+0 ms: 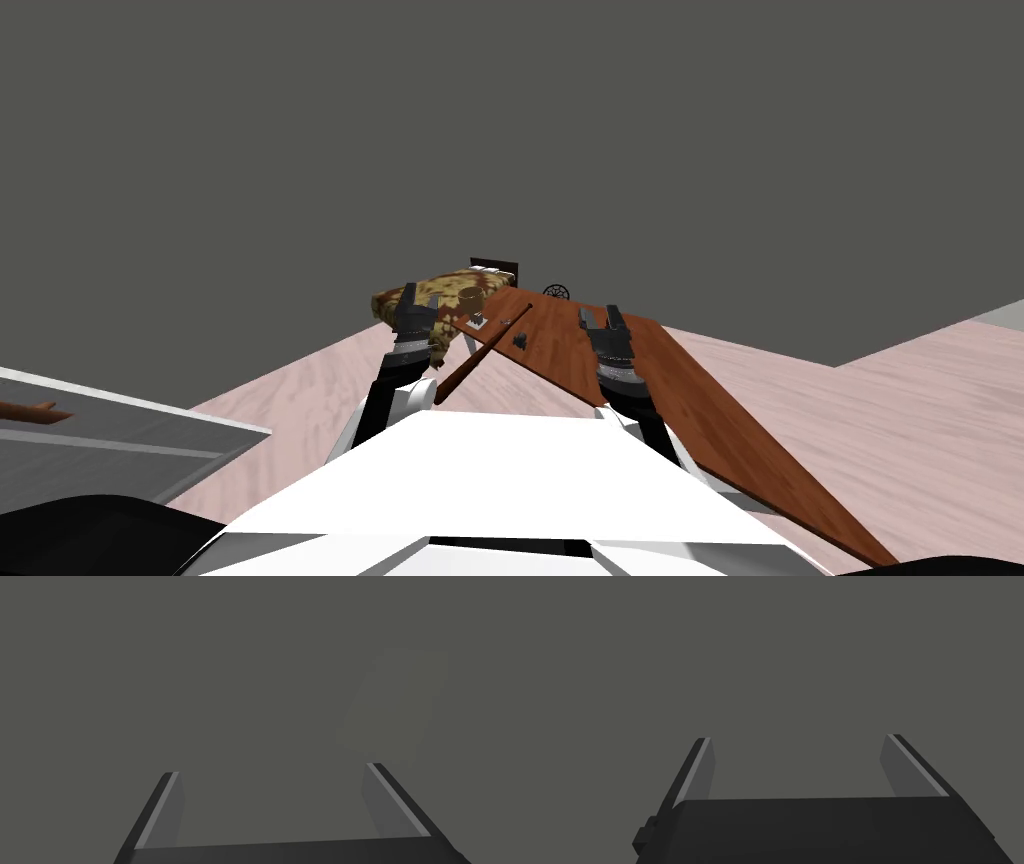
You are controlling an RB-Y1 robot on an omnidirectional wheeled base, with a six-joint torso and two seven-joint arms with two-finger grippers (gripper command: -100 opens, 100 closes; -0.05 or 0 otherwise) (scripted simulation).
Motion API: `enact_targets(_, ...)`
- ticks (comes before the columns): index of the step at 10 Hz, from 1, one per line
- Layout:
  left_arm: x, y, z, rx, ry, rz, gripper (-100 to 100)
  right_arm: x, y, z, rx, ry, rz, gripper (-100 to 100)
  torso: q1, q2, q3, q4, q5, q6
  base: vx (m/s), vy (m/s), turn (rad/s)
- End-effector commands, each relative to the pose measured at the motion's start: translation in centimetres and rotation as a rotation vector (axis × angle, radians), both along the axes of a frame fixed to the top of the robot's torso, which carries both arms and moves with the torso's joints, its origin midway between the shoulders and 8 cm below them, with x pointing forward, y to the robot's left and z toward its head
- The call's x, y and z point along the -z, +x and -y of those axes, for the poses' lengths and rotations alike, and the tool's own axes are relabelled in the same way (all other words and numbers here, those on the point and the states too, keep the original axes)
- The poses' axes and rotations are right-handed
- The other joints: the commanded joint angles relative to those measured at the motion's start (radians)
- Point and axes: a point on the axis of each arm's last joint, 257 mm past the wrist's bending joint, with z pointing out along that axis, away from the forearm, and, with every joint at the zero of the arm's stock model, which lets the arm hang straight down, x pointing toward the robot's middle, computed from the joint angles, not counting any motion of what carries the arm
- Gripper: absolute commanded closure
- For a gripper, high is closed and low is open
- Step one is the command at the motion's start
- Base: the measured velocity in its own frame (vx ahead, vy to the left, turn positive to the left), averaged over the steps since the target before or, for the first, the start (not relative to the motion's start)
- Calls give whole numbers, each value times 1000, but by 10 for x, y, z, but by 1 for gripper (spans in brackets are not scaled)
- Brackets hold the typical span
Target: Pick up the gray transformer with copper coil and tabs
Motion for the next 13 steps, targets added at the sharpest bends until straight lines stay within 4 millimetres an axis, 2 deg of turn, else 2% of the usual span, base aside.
enact_targets(1, 0, 0, 0, 0, 0, 0, 0, 11, 2, 1, 3, -75, -34, -100, 0, 0, 0, 0, 0, 0, -19, 17, 133)
enact_targets(3, 0, 0, 0, 0, 0, 0, 0, 19, 3, 1, 1, -133, -58, -100, 0, 0, 0, 0, 0, 0, -13, 16, 107)
enact_targets(6, 0, 0, 0, 0, 0, 0, 0, 47, 4, 8, 12, -304, -135, -100, 1, 0, 0, 0, 0, 0, -10, 22, 192)
enact_targets(9, 0, 0, 0, 0, 0, 0, 0, 58, 4, 9, 4, -386, -165, -100, 1, -1, 0, 0, 0, 0, -5, 19, 96)
enact_targets(11, 0, 0, 0, 0, 0, 0, 0, 80, 4, 16, 9, -517, -223, -100, 1, -1, -1, 0, 0, 0, -4, 30, 222)
enact_targets(12, 0, 0, 0, 0, 0, 0, 0, 81, 4, 15, 2, -529, -224, -100, 1, -1, -1, 0, 0, 0, 1, 22, 68)
enact_targets(13, 0, 0, 0, 0, 0, 0, 0, 93, 4, 20, 1, -601, -255, -100, 1, -1, -1, 0, 0, 1, 3, 24, 142)
